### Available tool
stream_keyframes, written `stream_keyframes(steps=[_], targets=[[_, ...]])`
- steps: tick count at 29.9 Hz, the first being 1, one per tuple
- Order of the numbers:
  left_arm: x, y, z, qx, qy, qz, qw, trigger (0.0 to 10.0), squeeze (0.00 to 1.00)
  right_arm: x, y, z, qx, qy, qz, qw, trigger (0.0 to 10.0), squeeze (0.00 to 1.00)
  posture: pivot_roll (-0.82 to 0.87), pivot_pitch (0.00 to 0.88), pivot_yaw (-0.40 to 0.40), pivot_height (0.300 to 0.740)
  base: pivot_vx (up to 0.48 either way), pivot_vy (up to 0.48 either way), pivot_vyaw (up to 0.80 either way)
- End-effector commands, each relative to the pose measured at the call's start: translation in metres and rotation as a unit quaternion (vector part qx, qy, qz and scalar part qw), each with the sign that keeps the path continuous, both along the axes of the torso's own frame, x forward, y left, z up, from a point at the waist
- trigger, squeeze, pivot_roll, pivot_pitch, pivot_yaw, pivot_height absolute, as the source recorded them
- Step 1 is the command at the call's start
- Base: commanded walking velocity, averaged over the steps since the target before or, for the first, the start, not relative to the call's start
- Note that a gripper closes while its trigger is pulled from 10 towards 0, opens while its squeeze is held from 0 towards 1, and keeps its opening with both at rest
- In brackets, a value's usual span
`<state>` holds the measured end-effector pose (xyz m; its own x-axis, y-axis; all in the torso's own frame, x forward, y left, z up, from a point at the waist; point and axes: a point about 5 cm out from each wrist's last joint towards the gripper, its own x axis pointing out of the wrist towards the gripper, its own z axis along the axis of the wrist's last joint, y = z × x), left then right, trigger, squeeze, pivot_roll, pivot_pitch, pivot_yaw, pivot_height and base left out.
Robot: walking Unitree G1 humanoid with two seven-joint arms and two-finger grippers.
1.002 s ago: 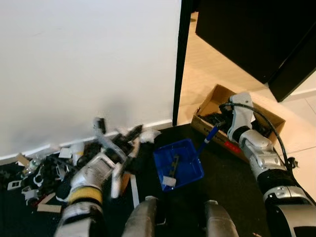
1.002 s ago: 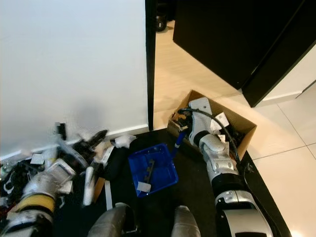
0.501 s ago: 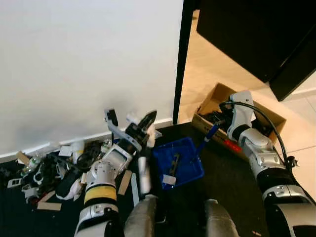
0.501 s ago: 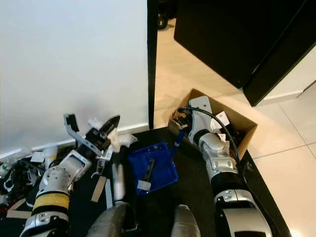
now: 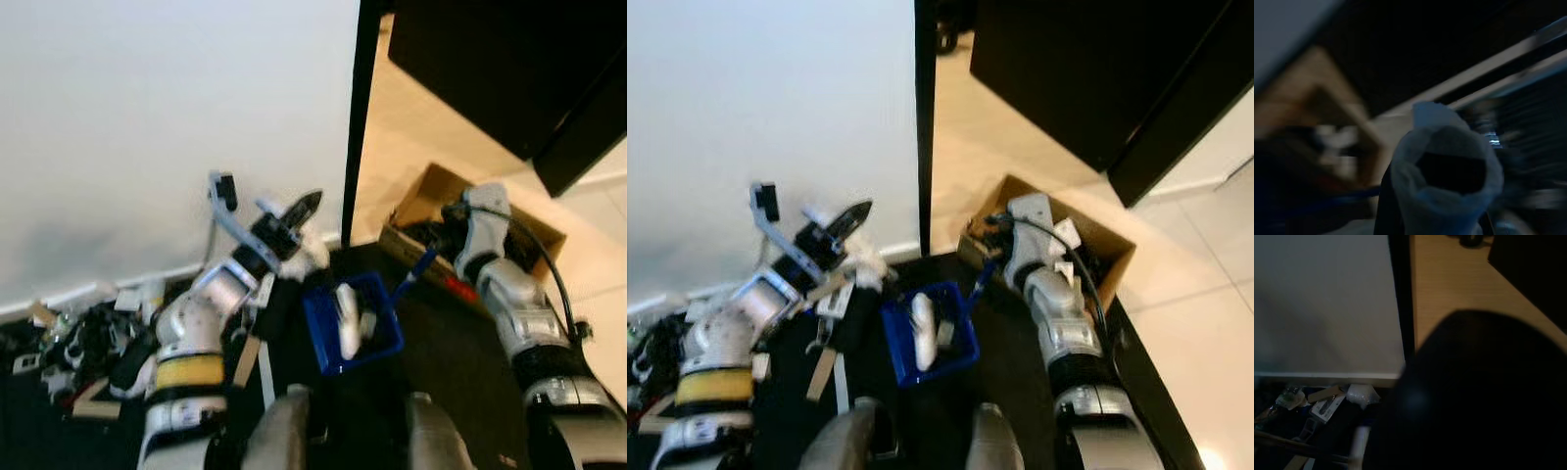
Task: Sweep floor
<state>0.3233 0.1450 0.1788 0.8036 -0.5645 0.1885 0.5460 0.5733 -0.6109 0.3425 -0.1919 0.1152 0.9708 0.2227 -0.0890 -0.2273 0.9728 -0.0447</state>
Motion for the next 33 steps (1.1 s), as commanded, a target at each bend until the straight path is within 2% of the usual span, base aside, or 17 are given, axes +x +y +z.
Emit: stream_keyframes(steps=[1, 2, 3, 4, 6, 7, 8, 10, 12, 14, 16, 21, 28, 33], targets=[[-0.001, 0.006, 0.007, 0.044, 0.008, 0.028, 0.999, 10.0, 0.00, -0.013, -0.002, -0.012, 0.034, 0.025, -0.012, 0.999, 10.0, 0.00, 0.03, 0.303, 0.082, 0.740, 0.000, 0.000, 0.00], [-0.002, 0.008, 0.010, 0.065, 0.021, 0.040, 0.997, 10.0, 0.00, -0.020, -0.007, -0.009, 0.038, 0.015, -0.025, 0.999, 10.0, 0.00, 0.04, 0.302, 0.083, 0.740, 0.000, 0.000, 0.00], [-0.002, 0.008, 0.010, 0.065, 0.021, 0.040, 0.997, 10.0, 0.00, -0.020, -0.007, -0.009, 0.038, 0.015, -0.025, 0.999, 10.0, 0.00, 0.04, 0.302, 0.083, 0.740, 0.000, 0.000, 0.00], [-0.002, 0.010, 0.011, 0.089, 0.026, 0.051, 0.994, 10.0, 0.00, -0.024, -0.011, -0.005, 0.045, 0.005, -0.039, 0.998, 10.0, 0.00, 0.03, 0.300, 0.090, 0.740, 0.000, 0.000, 0.00], [-0.002, 0.010, 0.011, 0.089, 0.026, 0.051, 0.994, 10.0, 0.00, -0.024, -0.011, -0.005, 0.045, 0.005, -0.039, 0.998, 10.0, 0.00, 0.03, 0.300, 0.090, 0.740, 0.000, 0.000, 0.00], [0.000, 0.011, 0.006, 0.123, 0.063, 0.049, 0.989, 10.0, 0.00, -0.026, -0.015, -0.002, 0.049, -0.002, -0.053, 0.997, 10.0, 0.00, 0.03, 0.296, 0.091, 0.740, 0.000, 0.000, 0.00], [0.003, 0.016, -0.003, 0.186, 0.099, 0.066, 0.975, 10.0, 0.00, -0.028, -0.020, 0.004, 0.056, -0.015, -0.073, 0.996, 10.0, 0.00, 0.03, 0.290, 0.095, 0.740, 0.000, 0.000, 0.00], [0.009, 0.029, -0.015, 0.255, 0.140, 0.090, 0.953, 10.0, 0.00, -0.033, -0.027, 0.014, 0.074, -0.035, -0.110, 0.991, 10.0, 0.00, 0.03, 0.287, 0.097, 0.740, 0.000, 0.000, 0.00], [0.011, 0.035, -0.014, 0.257, 0.132, 0.110, 0.951, 10.0, 0.00, -0.035, -0.030, 0.019, 0.084, -0.044, -0.124, 0.988, 10.0, 0.00, 0.03, 0.279, 0.102, 0.740, 0.000, 0.000, 0.00], [0.013, 0.040, -0.012, 0.221, 0.138, 0.130, 0.957, 10.0, 0.00, -0.038, -0.030, 0.025, 0.099, -0.057, -0.140, 0.984, 10.0, 0.00, 0.03, 0.265, 0.107, 0.740, 0.000, 0.000, 0.00], [0.011, 0.039, -0.013, 0.193, 0.150, 0.125, 0.962, 10.0, 0.00, -0.040, -0.028, 0.029, 0.105, -0.063, -0.145, 0.982, 10.0, 0.00, 0.03, 0.259, 0.108, 0.740, 0.000, 0.000, 0.00], [0.005, 0.031, -0.011, 0.195, 0.139, 0.108, 0.965, 10.0, 0.00, -0.043, -0.024, 0.038, 0.115, -0.070, -0.146, 0.980, 10.0, 0.00, 0.03, 0.224, 0.112, 0.740, 0.000, 0.000, 0.00], [0.009, 0.037, -0.008, 0.255, 0.116, 0.131, 0.951, 10.0, 0.00, -0.052, -0.027, 0.045, 0.155, -0.069, -0.173, 0.970, 10.0, 0.00, 0.03, 0.195, 0.121, 0.740, 0.000, 0.000, 0.00], [0.011, 0.041, -0.004, 0.270, 0.094, 0.146, 0.947, 10.0, 0.00, -0.059, -0.031, 0.043, 0.168, -0.068, -0.201, 0.963, 10.0, 0.00, 0.03, 0.183, 0.130, 0.740, 0.000, 0.000, 0.00]])
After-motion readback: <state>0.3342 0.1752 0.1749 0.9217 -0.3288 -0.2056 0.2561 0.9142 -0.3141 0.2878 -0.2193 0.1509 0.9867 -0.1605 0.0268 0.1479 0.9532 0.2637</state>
